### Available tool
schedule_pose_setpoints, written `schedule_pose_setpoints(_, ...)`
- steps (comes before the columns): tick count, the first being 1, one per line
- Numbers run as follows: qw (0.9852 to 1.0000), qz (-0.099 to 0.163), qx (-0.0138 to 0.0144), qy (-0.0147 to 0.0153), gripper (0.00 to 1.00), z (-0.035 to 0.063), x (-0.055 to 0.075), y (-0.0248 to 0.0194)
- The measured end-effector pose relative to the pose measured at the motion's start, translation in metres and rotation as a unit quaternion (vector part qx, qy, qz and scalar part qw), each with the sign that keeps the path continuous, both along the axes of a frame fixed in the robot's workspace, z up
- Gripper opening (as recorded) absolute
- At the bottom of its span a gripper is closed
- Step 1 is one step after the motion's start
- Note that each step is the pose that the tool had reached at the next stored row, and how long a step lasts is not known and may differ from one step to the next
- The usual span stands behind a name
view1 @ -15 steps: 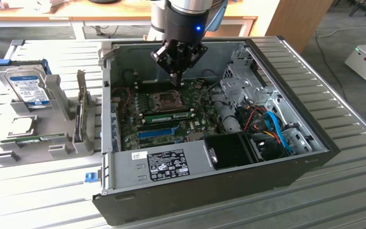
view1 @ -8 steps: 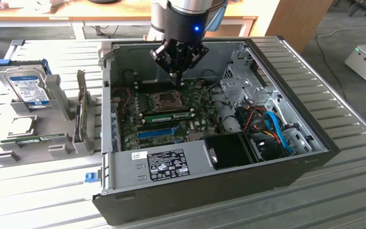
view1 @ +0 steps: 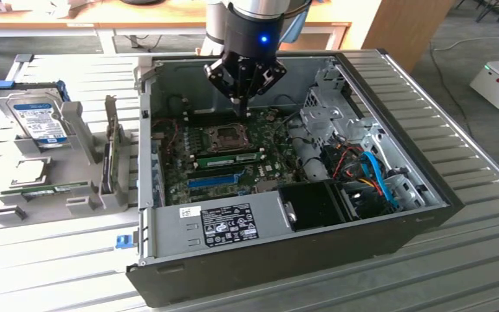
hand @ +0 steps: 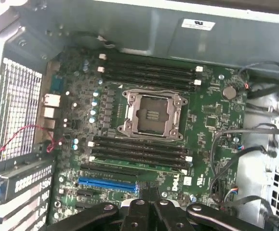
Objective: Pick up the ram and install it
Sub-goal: 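Press down the ram until it locks into place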
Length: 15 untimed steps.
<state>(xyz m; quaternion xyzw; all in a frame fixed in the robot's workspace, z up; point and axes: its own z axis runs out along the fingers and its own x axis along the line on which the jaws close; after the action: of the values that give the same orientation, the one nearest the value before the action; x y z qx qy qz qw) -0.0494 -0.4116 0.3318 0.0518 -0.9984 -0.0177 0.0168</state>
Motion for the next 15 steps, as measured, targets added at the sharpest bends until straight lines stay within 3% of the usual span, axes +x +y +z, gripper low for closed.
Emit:
schedule_pose_setpoints(2,0.9992,-0.04,0.0,0.0,0.11,0.0,0.0,0.0)
schedule_pose_setpoints(4,0.9988,-0.049,0.0,0.0,0.11,0.0,0.0,0.0)
schedule_pose_setpoints(15,0.9986,-0.052,0.0001,-0.0016,0.11,0.0,0.0,0.0)
